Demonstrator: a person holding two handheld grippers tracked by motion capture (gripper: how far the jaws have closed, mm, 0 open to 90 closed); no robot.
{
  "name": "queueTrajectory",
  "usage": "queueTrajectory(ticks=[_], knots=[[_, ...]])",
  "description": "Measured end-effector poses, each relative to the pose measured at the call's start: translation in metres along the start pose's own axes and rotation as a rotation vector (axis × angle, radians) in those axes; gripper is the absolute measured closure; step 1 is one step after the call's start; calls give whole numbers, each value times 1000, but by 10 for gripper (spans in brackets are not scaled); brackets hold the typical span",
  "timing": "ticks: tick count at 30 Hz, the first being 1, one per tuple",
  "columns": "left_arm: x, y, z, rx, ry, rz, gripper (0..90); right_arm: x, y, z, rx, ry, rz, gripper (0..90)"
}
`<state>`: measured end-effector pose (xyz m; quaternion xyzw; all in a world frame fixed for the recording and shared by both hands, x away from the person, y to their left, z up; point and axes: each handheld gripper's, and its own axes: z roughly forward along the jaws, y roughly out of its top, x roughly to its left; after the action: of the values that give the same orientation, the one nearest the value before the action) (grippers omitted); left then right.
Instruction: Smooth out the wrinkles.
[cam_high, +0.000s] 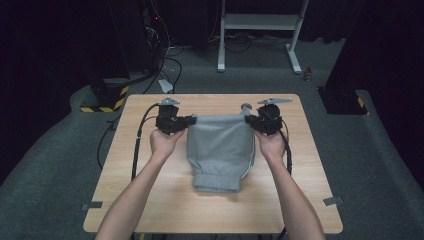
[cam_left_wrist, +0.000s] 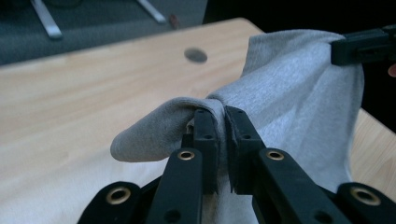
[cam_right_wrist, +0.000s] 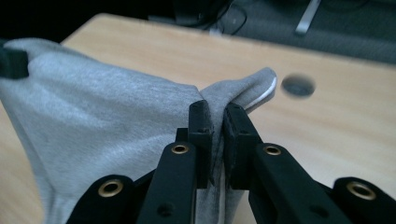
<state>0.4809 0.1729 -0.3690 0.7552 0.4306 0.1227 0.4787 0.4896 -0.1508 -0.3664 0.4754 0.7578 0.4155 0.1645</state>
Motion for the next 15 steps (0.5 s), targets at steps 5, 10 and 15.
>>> queueTrajectory(ticks=[5, 10, 15], knots=[[-13, 0, -16, -34, -14, 48, 836, 8, 12, -23, -60, -8, -58, 826], [-15, -21, -14, -7, -34, 41, 832, 12, -10, -25, -51, 12, -82, 826], [-15, -39, -9, 23, -33, 48, 831, 15, -29, -21, -27, 28, -87, 825]])
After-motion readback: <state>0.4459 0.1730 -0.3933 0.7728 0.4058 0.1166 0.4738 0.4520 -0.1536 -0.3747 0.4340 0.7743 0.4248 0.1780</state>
